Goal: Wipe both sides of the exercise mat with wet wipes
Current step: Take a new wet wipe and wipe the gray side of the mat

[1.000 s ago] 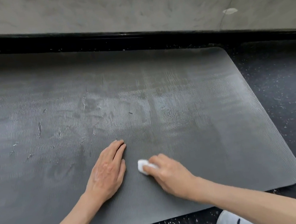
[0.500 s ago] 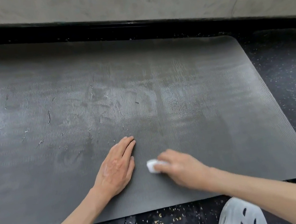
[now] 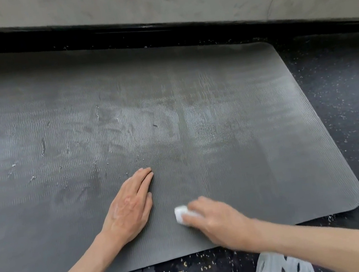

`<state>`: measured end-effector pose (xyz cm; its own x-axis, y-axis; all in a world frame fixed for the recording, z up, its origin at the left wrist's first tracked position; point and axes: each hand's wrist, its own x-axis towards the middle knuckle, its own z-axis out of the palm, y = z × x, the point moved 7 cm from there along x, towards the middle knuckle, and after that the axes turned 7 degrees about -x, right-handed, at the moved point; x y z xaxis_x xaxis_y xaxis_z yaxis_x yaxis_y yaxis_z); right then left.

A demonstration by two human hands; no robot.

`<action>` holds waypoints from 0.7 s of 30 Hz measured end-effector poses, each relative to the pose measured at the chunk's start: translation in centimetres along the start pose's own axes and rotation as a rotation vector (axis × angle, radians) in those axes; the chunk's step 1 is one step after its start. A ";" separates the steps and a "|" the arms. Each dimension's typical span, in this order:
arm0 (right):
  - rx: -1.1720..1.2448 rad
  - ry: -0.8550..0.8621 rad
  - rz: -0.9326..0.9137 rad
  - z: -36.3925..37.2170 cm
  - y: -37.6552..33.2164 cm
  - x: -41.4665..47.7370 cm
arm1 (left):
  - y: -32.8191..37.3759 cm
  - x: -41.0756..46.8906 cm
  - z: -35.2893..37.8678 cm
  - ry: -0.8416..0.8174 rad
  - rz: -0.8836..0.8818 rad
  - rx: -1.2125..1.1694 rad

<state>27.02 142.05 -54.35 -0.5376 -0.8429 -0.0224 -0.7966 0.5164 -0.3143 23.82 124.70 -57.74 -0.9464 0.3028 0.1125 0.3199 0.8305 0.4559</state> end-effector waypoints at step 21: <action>-0.101 0.208 0.355 -4.3 11.5 3.6 | 0.0 1.5 -0.4 0.051 -0.030 -0.058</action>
<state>14.74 145.60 -53.92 -0.8194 -0.5671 0.0831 -0.5697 0.7900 -0.2265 22.35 124.94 -57.19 -0.9571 0.2526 0.1423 0.2896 0.8099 0.5101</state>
